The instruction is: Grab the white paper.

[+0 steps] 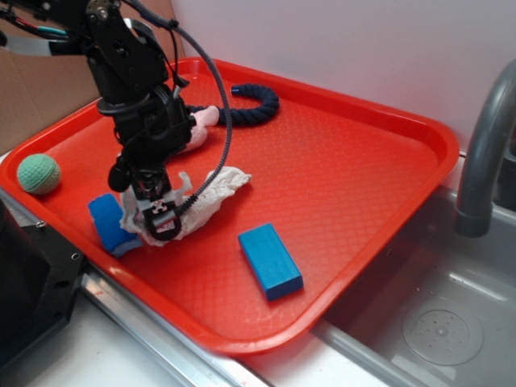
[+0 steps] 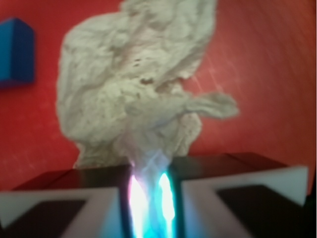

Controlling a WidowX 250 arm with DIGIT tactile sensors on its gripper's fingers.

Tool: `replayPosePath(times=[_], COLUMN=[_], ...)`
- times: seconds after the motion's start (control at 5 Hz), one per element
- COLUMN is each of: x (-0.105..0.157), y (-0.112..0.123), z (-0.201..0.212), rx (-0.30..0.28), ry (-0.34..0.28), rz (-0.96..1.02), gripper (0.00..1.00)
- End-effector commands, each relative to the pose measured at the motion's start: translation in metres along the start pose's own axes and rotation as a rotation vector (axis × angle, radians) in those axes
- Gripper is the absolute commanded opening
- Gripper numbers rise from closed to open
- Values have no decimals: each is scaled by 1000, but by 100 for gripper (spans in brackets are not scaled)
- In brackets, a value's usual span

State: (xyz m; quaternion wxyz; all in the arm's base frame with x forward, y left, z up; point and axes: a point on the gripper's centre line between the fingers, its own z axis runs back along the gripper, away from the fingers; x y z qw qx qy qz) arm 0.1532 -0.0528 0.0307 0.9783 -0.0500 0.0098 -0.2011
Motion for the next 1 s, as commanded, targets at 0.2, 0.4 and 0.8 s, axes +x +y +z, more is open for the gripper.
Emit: replayPosePath(times=[0.2,0.4,0.8], x=[9,15,2], y=[35,32,37], z=[141,182,187], rx=[164,168,195], ry=[-161,-183,-231], rz=[395,479,556], gripper=[0,0,0])
